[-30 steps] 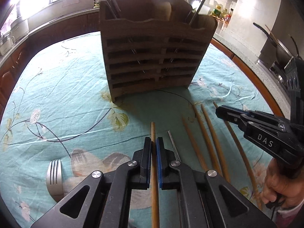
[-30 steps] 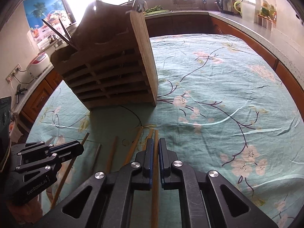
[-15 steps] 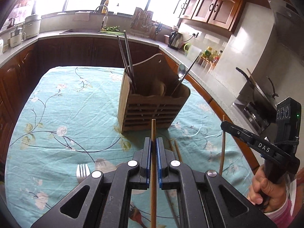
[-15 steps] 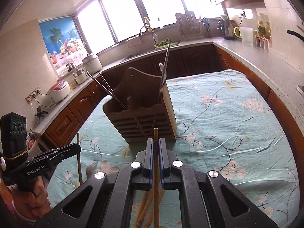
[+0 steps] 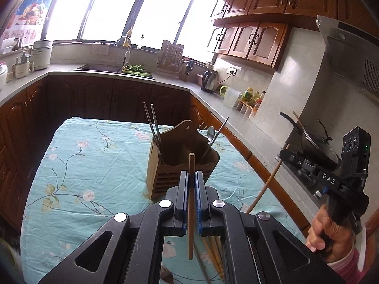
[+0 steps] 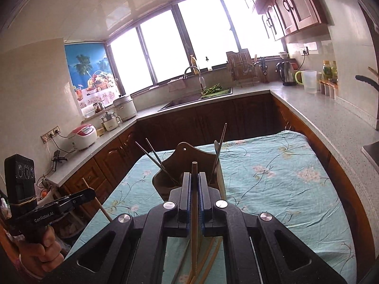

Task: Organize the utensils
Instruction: 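Lift the grasped wooden chopsticks upright with both grippers over the caddy, then lower both chopsticks into the wooden caddy and open both grippers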

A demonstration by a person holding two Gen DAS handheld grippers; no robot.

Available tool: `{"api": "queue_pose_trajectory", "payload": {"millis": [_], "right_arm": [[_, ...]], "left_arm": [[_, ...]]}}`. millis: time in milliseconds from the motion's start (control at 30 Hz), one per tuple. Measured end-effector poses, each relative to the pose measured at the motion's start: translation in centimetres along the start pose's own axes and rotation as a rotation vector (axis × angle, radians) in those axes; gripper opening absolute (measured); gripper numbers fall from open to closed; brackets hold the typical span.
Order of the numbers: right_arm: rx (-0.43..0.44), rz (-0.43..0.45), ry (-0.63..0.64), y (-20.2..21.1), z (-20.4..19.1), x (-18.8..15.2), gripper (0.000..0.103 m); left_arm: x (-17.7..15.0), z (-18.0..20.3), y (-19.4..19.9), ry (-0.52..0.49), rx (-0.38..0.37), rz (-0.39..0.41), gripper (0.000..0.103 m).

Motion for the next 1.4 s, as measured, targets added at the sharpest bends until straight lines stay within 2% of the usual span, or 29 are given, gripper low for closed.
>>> {"api": "queue_pose_trajectory", "payload": {"millis": [333,767,1167,1400], "right_arm": [[-0.004,0.062,-0.012,-0.3,0.5,2.3,0.005],[-0.01,0.187,-0.047,-0.7,0.8,6.8,0.005],[-0.032,0.273,-0.087,-3.6,1.5,10.7,0.005],[-0.052,0.275,-0.117,-6.5,2.7,9.8,0.005]], "left_arm": [[2.0,-0.5,0.2,-0.007,0.012,0.067,0.003],[5.5,-1.7,-0.4,0.008,0.008,0.214,0.003],[7.1,-3.4,-4.1,0.018,0.064,0.314,0.003],[5.9,-5.2,-8.1,0.073,0.11,0.311,0.003]]}}
Point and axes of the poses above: each gripper's, at about its wrist camera, not at the fingertips, and y roughly against the way its jaws point, z to its right, x to its top, the point moved 3 cm from there along -y, roughly the way its jaws point, and after that the axes turned 5 degrees about -x, right-handed, at the moved point
